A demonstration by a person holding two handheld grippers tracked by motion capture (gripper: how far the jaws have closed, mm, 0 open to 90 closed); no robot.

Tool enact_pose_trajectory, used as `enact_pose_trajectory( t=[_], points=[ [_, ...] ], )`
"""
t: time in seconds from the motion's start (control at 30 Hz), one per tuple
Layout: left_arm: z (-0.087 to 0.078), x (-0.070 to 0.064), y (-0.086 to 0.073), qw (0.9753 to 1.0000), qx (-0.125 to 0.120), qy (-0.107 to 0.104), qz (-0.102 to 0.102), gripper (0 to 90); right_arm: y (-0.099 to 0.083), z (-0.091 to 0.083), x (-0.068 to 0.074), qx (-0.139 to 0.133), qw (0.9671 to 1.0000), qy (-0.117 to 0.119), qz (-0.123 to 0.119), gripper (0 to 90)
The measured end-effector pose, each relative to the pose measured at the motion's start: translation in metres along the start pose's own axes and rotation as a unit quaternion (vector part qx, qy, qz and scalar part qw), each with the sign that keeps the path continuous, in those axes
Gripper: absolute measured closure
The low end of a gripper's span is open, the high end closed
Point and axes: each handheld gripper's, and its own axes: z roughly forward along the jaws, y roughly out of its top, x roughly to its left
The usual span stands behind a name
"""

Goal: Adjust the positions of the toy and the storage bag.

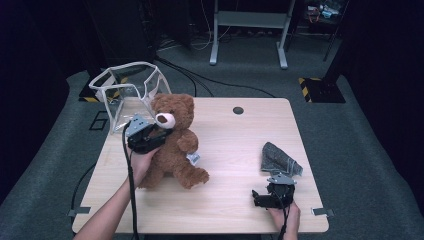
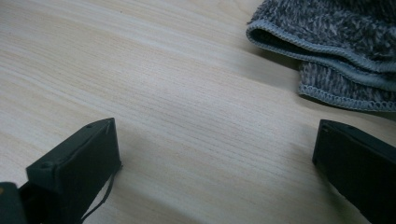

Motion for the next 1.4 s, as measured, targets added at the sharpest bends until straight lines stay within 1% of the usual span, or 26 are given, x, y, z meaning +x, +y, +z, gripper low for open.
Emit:
enact_pose_trajectory(
  t=[0.07,0.1,0.13,0.3,0.33,0.37,0.4,0.57,0.63,0.7,0.73,0.77,0.87,0.93,0.97,1.03,1.13,1.2,1.23,1.27,1.3,1.33,1.37,1.4],
  points=[
    [-0.007,0.006,-0.002,1.0000,0.000,0.005,-0.002,57.9,0.000,0.000,0.000,0.000,1.0000,0.000,0.000,0.0],
    [-0.007,0.006,-0.002,1.0000,0.000,0.005,-0.002,57.9,0.000,0.000,0.000,0.000,1.0000,0.000,0.000,0.0],
    [-0.016,0.012,-0.003,0.9999,0.005,0.010,-0.002,57.9,0.000,0.000,0.000,0.000,1.0000,0.000,0.000,0.0],
    [-0.041,0.026,-0.004,0.9997,0.012,0.019,0.001,57.8,0.000,0.000,0.000,0.000,1.0000,0.001,0.002,0.0],
    [-0.045,0.029,-0.005,0.9997,0.012,0.022,-0.002,57.8,0.000,0.000,0.000,0.000,1.0000,0.000,0.001,0.0],
    [-0.050,0.032,-0.007,0.9996,0.017,0.022,-0.004,57.8,0.000,0.000,0.000,-0.001,1.0000,0.000,0.002,0.0],
    [-0.054,0.036,-0.008,0.9995,0.023,0.023,-0.002,57.8,0.000,0.000,0.000,0.000,1.0000,0.000,-0.001,0.0],
    [-0.076,0.049,-0.016,0.9989,0.025,0.039,-0.008,57.7,0.000,0.000,0.000,-0.001,1.0000,0.002,0.004,0.0],
    [-0.085,0.055,-0.019,0.9985,0.033,0.042,-0.012,57.7,0.000,0.000,0.000,0.000,1.0000,0.002,0.004,0.0],
    [-0.092,0.058,-0.022,0.9983,0.036,0.045,-0.012,57.7,0.000,0.000,-0.001,0.001,1.0000,0.002,0.000,0.0],
    [-0.097,0.060,-0.023,0.9980,0.043,0.045,-0.012,57.7,0.000,0.001,-0.001,0.000,1.0000,0.001,0.002,0.0],
    [-0.100,0.061,-0.024,0.9979,0.043,0.047,-0.012,57.7,0.000,0.001,0.000,-0.001,1.0000,0.001,0.005,0.0],
    [-0.113,0.064,-0.028,0.9973,0.053,0.051,-0.008,57.7,0.000,0.000,-0.001,0.000,1.0000,0.001,0.002,0.0],
    [-0.116,0.065,-0.029,0.9970,0.057,0.051,-0.008,57.6,0.000,0.000,-0.001,0.000,1.0000,0.002,0.004,0.0],
    [-0.123,0.067,-0.033,0.9965,0.067,0.048,-0.008,57.6,0.000,0.001,0.000,0.000,1.0000,0.001,0.004,0.0],
    [-0.129,0.070,-0.038,0.9958,0.079,0.044,-0.017,57.5,0.000,0.000,-0.001,0.000,1.0000,0.001,0.001,0.0],
    [-0.131,0.073,-0.047,0.9936,0.103,0.034,-0.029,57.4,0.000,0.000,-0.001,0.000,1.0000,0.001,0.001,0.0],
    [-0.129,0.076,-0.054,0.9905,0.129,0.026,-0.038,57.2,0.000,0.000,-0.001,0.000,1.0000,0.001,0.001,0.0],
    [-0.125,0.079,-0.059,0.9874,0.150,0.019,-0.046,57.0,0.000,0.000,-0.001,0.000,1.0000,0.001,0.001,0.0],
    [-0.123,0.080,-0.062,0.9863,0.156,0.018,-0.050,56.8,0.000,0.000,-0.001,0.001,1.0000,0.002,0.001,0.0],
    [-0.119,0.082,-0.067,0.9845,0.164,0.016,-0.060,56.7,0.000,0.000,-0.001,0.000,1.0000,0.001,0.000,0.0],
    [-0.117,0.083,-0.068,0.9836,0.169,0.015,-0.062,56.6,0.000,0.000,-0.001,0.000,1.0000,0.001,0.001,0.0],
    [-0.112,0.085,-0.071,0.9825,0.175,0.020,-0.059,56.4,0.000,0.000,-0.001,0.000,1.0000,0.001,0.001,0.0],
    [-0.108,0.086,-0.072,0.9806,0.186,0.022,-0.058,56.2,0.000,0.000,-0.001,0.000,1.0000,0.001,0.001,0.0]
  ],
)
